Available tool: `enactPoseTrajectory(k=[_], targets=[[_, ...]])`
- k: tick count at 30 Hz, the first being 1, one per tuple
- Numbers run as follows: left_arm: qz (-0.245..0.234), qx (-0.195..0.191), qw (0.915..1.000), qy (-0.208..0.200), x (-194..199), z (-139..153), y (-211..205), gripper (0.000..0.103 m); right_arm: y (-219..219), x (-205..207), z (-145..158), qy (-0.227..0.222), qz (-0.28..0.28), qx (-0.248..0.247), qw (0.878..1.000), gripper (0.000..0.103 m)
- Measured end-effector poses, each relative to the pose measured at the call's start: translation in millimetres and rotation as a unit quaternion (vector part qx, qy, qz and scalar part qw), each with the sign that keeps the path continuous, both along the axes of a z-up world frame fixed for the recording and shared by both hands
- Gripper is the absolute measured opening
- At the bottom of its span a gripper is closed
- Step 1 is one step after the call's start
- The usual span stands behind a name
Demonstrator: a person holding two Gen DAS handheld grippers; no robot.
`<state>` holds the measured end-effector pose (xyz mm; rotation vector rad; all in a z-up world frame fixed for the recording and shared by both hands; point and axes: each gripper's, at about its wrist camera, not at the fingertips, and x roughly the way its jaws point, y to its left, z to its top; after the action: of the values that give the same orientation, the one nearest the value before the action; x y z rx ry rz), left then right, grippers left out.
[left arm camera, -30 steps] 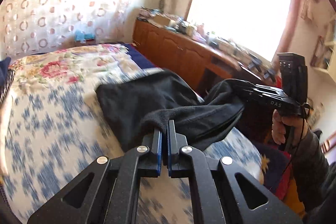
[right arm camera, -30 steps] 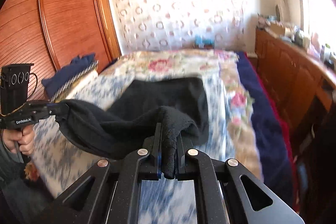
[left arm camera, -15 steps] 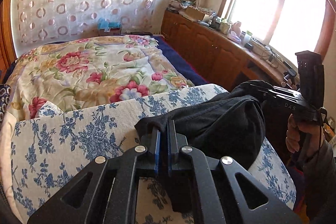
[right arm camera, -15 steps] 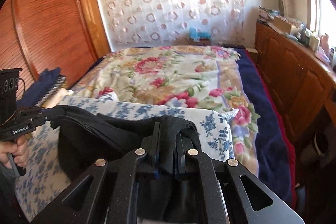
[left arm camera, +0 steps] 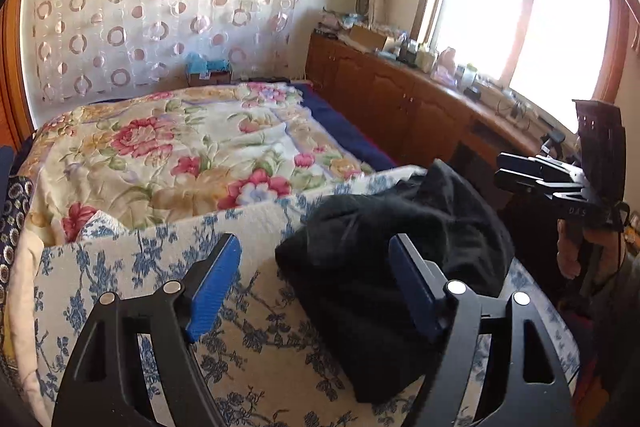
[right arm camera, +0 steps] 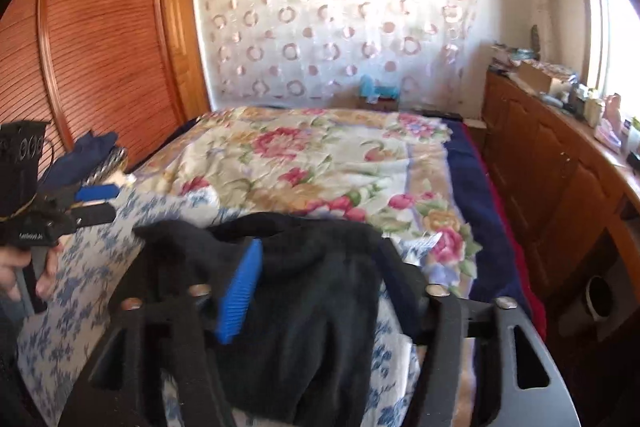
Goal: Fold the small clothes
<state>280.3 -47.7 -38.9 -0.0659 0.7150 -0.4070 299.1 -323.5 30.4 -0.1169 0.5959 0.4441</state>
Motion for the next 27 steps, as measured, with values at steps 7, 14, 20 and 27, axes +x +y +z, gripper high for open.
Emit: enactPoseTrajectory(k=[7, 14, 20, 27], targets=[[0.016, 0.018, 0.9969, 0.075, 25.0, -42.2, -5.9, 0.078, 0.0, 30.1, -34.1, 0.064, -0.032, -0.012, 0.997, 0.071], [0.011, -0.023, 0.9924, 0.120, 40.3, -55.8, -8.6, 0.076, -1.3, 63.3, -40.2, 0.107, -0.025, 0.013, 0.994, 0.075], [-0.017, -0.033, 0.9918, 0.123, 42.1, -54.6, -17.8, 0.053, -8.0, 70.3, -41.2, 0.124, -0.011, 0.036, 0.992, 0.072], [-0.029, -0.074, 0.9887, 0.128, 41.7, -50.1, -15.5, 0.016, 2.7, 64.8, -36.3, 0.126, 0.044, 0.029, 0.991, 0.026]])
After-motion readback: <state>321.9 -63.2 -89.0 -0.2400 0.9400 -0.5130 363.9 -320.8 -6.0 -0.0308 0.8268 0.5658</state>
